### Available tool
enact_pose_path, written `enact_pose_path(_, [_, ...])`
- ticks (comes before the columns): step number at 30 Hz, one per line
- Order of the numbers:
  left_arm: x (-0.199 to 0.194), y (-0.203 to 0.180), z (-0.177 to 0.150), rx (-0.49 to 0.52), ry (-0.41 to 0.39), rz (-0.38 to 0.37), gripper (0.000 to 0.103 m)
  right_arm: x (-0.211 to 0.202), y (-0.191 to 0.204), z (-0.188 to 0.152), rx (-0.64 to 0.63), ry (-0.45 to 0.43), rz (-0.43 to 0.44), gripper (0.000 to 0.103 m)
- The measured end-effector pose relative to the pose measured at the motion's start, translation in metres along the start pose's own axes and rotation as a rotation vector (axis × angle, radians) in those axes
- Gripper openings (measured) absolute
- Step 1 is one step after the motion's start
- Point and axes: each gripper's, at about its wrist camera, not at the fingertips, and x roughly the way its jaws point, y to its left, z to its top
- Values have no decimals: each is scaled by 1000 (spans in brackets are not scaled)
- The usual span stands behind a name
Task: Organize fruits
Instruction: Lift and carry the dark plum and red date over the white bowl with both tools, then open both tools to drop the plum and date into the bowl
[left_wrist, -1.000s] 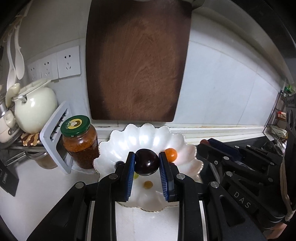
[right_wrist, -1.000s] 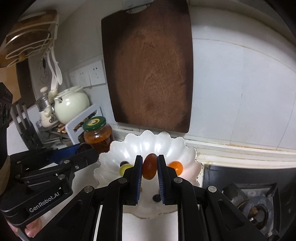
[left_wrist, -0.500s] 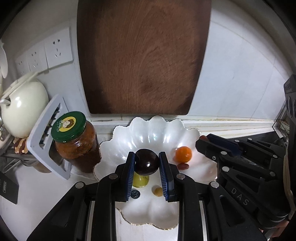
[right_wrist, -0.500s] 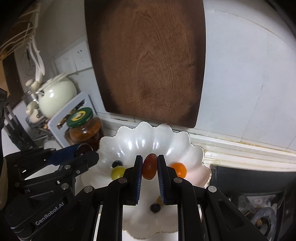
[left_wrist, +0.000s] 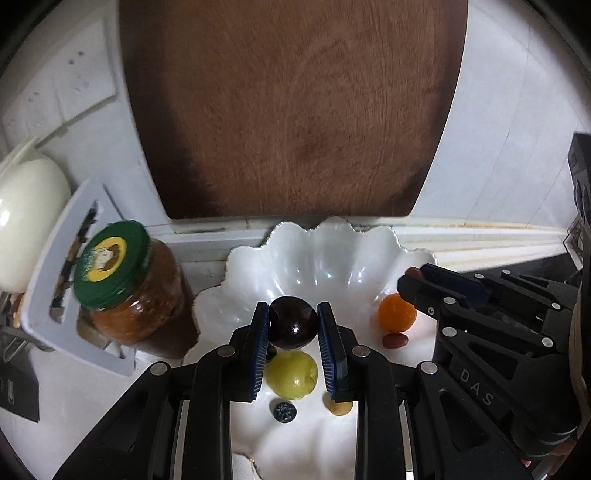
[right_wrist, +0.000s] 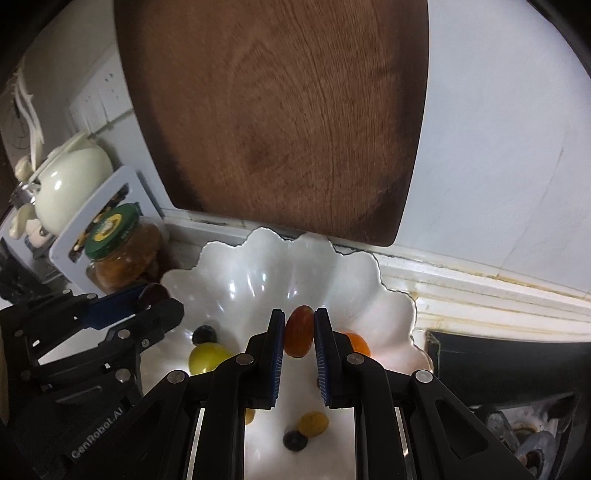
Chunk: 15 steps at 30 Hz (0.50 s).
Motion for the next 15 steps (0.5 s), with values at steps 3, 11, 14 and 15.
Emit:
enact_pose_path(3, [13,0,3,0,35,9,26,11,-4,3,18,31,7,17])
enact_pose_path(11, [40,2,3,0,107,13,26,30,-11,6,23,87,-2,18])
enact_pose_path(14, [49,3,3,-7,128,12,26,35,-10,5,17,99,-3,18])
enact_pose_path(15, [52,4,3,-13,136,4,26,36,-11,5,20,106,1,18])
